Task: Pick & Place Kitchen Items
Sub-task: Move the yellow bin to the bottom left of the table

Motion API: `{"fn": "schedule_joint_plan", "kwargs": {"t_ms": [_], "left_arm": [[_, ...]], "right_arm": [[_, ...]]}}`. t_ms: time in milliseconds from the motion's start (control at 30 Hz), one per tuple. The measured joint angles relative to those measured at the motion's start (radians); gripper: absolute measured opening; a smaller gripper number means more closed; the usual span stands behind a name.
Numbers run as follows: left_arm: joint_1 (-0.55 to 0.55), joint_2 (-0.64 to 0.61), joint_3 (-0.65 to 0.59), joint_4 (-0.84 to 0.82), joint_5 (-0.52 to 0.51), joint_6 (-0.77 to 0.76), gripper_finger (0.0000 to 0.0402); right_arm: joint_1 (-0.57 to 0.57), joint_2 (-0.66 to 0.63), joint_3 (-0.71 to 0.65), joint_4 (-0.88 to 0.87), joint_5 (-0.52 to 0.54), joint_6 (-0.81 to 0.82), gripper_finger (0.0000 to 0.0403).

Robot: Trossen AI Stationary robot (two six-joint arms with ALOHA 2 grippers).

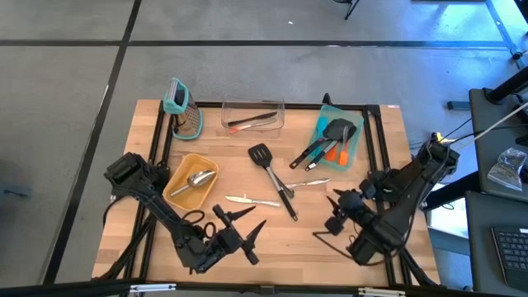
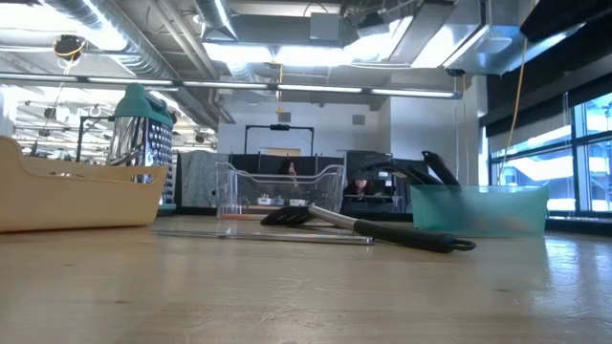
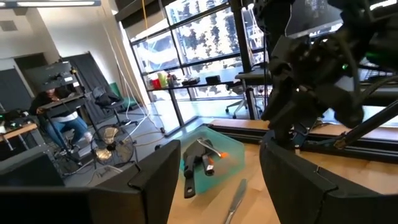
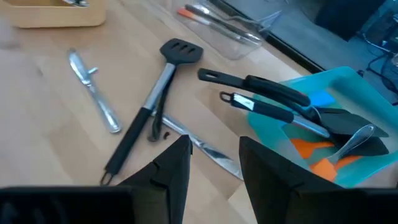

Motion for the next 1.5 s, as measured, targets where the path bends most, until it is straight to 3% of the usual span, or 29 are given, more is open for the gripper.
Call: {"fn": "schedule_joint_plan", "kwargs": {"t_ms": [200, 333, 533, 667, 1000, 1267, 1500], "left_arm": [[0.001, 0.000, 0.000, -0.015, 0.000, -0.005, 0.0217], [0.003, 0.000, 0.000, -0.015, 0.000, -0.007, 0.0217], [0.003, 0.000, 0.000, -0.017, 0.000, -0.007, 0.0217], [0.003, 0.000, 0.000, -0.018, 0.000, -0.007, 0.0217], [0.005, 0.000, 0.000, -0.075, 0.000, -0.022, 0.0217], [0.007, 0.000, 0.000, -0.078, 0.000, -0.026, 0.0217], [0.007, 0.000, 0.000, -0.094, -0.027, -0.026, 0.0217]], "right_arm": [[-0.052, -0.059, -0.107, 0.094, 0.020, -0.034, 0.0140], [-0.103, -0.103, -0.187, 0.259, 0.003, -0.115, 0.0140], [-0.205, -0.140, -0.312, 0.809, -0.215, -0.553, 0.0140], [-0.277, -0.140, -0.362, 1.085, -0.384, -0.765, 0.0140], [-0.386, -0.140, -0.375, 1.307, -0.594, -0.941, 0.0140], [-0.430, -0.140, -0.375, 1.632, -0.865, -1.149, 0.0140], [-0.467, -0.140, -0.409, 1.760, -0.962, -1.198, 0.0140]]}}
